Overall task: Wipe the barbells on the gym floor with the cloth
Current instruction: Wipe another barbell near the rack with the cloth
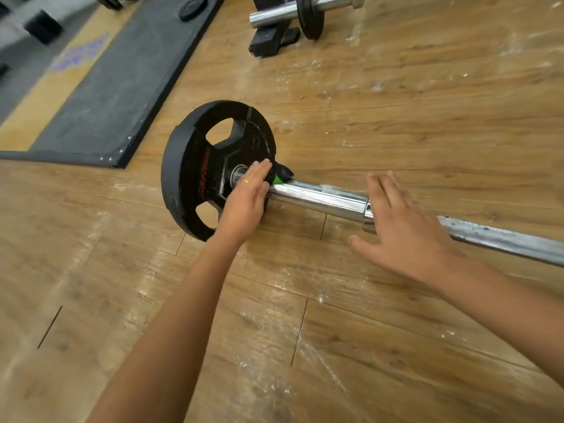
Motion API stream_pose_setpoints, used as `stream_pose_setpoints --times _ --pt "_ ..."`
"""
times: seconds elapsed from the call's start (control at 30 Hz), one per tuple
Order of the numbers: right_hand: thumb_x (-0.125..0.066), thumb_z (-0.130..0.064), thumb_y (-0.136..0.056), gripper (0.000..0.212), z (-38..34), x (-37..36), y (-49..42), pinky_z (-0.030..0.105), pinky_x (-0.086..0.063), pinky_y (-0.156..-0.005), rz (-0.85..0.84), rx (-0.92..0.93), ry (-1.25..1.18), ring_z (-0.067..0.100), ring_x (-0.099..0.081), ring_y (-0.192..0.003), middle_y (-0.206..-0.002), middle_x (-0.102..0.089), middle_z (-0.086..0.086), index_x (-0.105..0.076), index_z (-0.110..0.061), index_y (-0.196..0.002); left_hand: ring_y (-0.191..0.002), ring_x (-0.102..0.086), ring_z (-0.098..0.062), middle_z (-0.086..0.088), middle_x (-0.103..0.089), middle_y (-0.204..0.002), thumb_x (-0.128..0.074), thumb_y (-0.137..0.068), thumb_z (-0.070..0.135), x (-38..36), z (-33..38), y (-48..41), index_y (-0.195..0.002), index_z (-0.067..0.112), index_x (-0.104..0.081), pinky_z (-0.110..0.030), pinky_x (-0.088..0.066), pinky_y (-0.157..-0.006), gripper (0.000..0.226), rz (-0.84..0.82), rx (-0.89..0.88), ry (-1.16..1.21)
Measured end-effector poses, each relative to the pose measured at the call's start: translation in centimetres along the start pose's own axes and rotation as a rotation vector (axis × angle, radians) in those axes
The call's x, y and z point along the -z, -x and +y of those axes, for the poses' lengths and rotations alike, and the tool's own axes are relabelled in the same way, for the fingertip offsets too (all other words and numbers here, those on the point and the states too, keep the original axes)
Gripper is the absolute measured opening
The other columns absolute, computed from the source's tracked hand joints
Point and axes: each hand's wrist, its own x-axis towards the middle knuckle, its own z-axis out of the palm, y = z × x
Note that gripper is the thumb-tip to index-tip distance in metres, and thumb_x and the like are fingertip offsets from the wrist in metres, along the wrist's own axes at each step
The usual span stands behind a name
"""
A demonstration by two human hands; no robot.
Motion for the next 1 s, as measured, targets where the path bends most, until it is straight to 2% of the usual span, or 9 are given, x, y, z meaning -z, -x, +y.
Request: stream_pose_setpoints --times 0.13,0.2,0.33,0.4,0.53,0.63,0.73,0.9,1.0 --pt "-0.051 -0.062 -0.091 0.104 -0.3 0.6 -0.7 0.037 -0.013 -0.122 -0.015 -0.034 0.004 0.019 0.010 -0.154 -0.168 0.008 0.007 0.011 -0.013 -0.159 -0.153 -0.016 -0.008 0.004 -0.037 -0.160 -0.036 -0.110 0.019 -1.7 1.1 -1.0 -0.153 0.016 -0.041 -0.030 -0.018 -0.124 0.043 0.243 0.204 0.151" --pt "-0.051 -0.062 -0.091 0.104 -0.3 0.8 -1.1 0.039 -0.015 -0.122 -0.028 -0.039 0.002 0.019 0.010 -0.154 -0.168 0.008 0.006 0.011 -0.013 -0.159 -0.152 -0.017 -0.006 0.009 -0.037 -0.159 -0.038 -0.109 0.018 -3.8 3.3 -0.3 -0.151 0.017 -0.043 -0.022 -0.017 -0.122 0.043 0.314 0.215 0.207" --pt "-0.052 -0.062 -0.091 0.104 0.3 1.2 -1.5 0.041 -0.017 -0.121 -0.035 -0.039 0.008 0.020 0.007 -0.155 -0.168 0.006 0.007 0.009 -0.013 -0.159 -0.152 -0.014 -0.002 0.015 -0.032 -0.159 -0.037 -0.109 0.016 -4.9 4.6 1.1 -0.154 0.020 -0.038 -0.005 -0.010 -0.114 0.045 0.210 0.017 0.155" --pt "-0.053 -0.061 -0.091 0.104 0.4 1.5 -1.7 0.040 -0.016 -0.121 -0.043 -0.050 0.003 0.019 0.007 -0.155 -0.168 0.006 0.006 0.009 -0.013 -0.160 -0.152 -0.014 -0.004 0.010 -0.033 -0.161 -0.037 -0.110 0.019 -4.1 3.5 -0.3 -0.154 0.019 -0.039 -0.010 -0.012 -0.117 0.044 0.187 0.047 0.144" --pt "-0.053 -0.062 -0.090 0.105 0.5 1.7 -2.2 0.041 -0.016 -0.122 -0.036 -0.063 -0.008 0.020 0.006 -0.155 -0.169 0.004 0.007 0.007 -0.012 -0.160 -0.152 -0.018 -0.009 0.004 -0.042 -0.157 -0.038 -0.109 0.017 -2.8 4.1 -2.6 -0.149 0.018 -0.048 -0.034 -0.019 -0.124 0.041 0.236 0.251 0.215" --pt "-0.053 -0.062 -0.090 0.104 0.5 1.8 -2.4 0.041 -0.017 -0.121 -0.040 -0.070 -0.010 0.020 0.006 -0.155 -0.169 0.004 0.007 0.007 -0.012 -0.160 -0.152 -0.019 -0.010 0.004 -0.043 -0.157 -0.039 -0.108 0.016 -4.0 6.1 -1.0 -0.148 0.019 -0.048 -0.026 -0.018 -0.118 0.041 0.150 0.081 0.165" --pt "-0.053 -0.061 -0.091 0.104 0.6 1.7 -2.1 0.041 -0.017 -0.122 -0.042 -0.069 -0.007 0.020 0.006 -0.155 -0.169 0.005 0.006 0.008 -0.013 -0.159 -0.151 -0.019 -0.005 0.005 -0.041 -0.158 -0.039 -0.109 0.020 -4.3 5.5 0.0 -0.151 0.021 -0.045 -0.027 -0.019 -0.122 0.042 0.093 -0.004 0.203" --pt "-0.053 -0.059 -0.092 0.103 0.2 1.8 -1.9 0.040 -0.010 -0.122 -0.049 -0.057 -0.026 0.020 0.008 -0.155 -0.168 0.007 0.007 0.010 -0.013 -0.159 -0.152 -0.015 -0.005 0.005 -0.039 -0.159 -0.039 -0.109 0.017 -4.6 6.4 -1.4 -0.150 0.018 -0.046 -0.033 -0.021 -0.124 0.042 0.310 0.293 0.336" --pt "-0.054 -0.058 -0.091 0.104 0.2 1.6 -1.5 0.038 -0.007 -0.122 -0.038 -0.054 -0.029 0.020 0.010 -0.154 -0.168 0.007 0.006 0.009 -0.013 -0.159 -0.153 -0.009 -0.004 0.010 -0.035 -0.161 -0.039 -0.109 0.015 -6.6 9.3 0.5 -0.151 0.017 -0.044 -0.016 -0.014 -0.118 0.043 0.346 0.292 0.380"
